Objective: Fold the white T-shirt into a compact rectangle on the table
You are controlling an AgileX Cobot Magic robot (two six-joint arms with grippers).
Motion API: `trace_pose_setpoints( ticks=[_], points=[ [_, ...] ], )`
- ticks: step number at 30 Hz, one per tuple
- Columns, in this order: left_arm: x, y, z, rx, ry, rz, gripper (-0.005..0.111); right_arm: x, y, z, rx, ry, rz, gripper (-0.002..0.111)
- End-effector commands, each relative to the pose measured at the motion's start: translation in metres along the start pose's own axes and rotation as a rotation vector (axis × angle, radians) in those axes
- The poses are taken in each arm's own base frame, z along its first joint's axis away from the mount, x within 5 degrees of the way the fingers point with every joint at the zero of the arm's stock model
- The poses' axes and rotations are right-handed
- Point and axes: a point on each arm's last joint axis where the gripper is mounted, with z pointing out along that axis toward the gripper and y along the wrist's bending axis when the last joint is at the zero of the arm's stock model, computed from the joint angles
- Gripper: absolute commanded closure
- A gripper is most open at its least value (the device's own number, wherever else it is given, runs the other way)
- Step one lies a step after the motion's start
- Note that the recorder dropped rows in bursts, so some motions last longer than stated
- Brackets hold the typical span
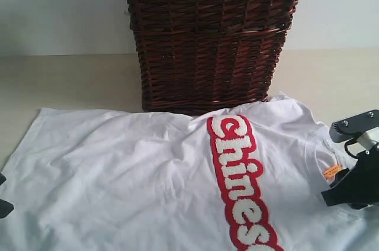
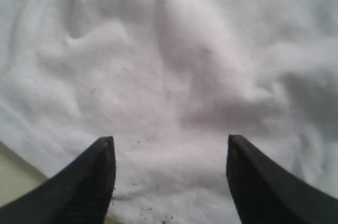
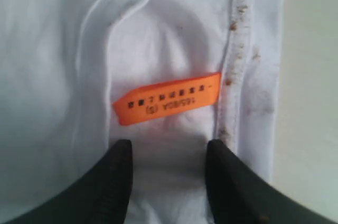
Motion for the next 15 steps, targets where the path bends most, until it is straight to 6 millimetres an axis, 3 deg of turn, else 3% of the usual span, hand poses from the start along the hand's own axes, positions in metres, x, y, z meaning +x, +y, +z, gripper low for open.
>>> trace_pose_setpoints(
  ticks=[1,8,15],
  points=[
    [-0.002,0.001,-0.002,-0.015,-0.011,-0.007,0.046,0.001,0.01,-0.016,-0.077,-0.043,-0.038,0.062],
    [-0.005,0.002,-0.003,-0.023,-0.041,-0.126,0.046,-0.014,0.015,-0.057,-0.047,-0.23,-0.077,0.062],
    [-0.023,0.008,-0.022,-0.102,-0.159,-0.222,0.046,-0.017,0.027,-0.102,-0.047,-0.393,-0.233,0.062]
  ],
)
